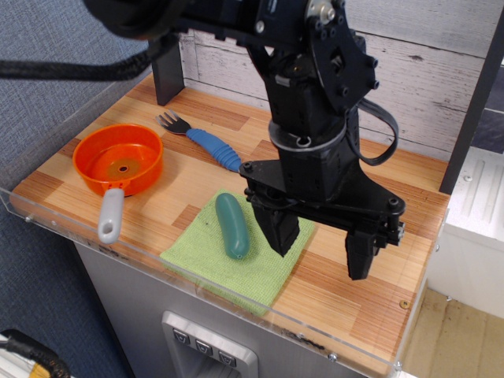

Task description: Put the pan in the upper right hand side of the table.

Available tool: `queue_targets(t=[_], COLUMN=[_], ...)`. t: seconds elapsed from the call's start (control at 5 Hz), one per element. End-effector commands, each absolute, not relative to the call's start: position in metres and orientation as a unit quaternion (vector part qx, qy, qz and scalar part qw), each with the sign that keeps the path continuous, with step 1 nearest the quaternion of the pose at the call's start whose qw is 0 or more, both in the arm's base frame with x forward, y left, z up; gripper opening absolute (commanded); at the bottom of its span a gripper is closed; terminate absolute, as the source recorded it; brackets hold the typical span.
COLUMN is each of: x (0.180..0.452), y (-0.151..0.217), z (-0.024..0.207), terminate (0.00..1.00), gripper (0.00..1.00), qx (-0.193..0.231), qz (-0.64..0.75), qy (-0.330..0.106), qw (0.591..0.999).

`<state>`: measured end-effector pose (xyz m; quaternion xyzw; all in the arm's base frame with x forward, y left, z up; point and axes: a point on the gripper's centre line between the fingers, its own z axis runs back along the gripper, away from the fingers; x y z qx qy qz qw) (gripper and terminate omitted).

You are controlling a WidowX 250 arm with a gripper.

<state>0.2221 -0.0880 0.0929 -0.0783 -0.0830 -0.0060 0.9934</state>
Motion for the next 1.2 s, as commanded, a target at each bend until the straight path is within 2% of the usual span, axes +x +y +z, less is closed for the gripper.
queue_targets(t=[0.0, 0.2, 0.6, 0.8, 1.0], x=[0.222, 0.224, 0.231, 0.226, 0.222], y=[-0.088, -0.063, -0.014, 0.033, 0.059], z=[0.093, 0.094, 0.094, 0.101, 0.099], terminate=[0.00, 0.00, 0.00, 0.00, 0.00], gripper=[1.00, 1.00, 1.00, 1.00, 1.00], qx=[-0.078, -0.081, -0.087, -0.030, -0.028], qz=[-0.006, 0.029, 0.082, 0.166, 0.206], qy=[-0.083, -0.096, -0.091, -0.091, -0.090], qw=[0.993, 0.992, 0.989, 0.981, 0.974])
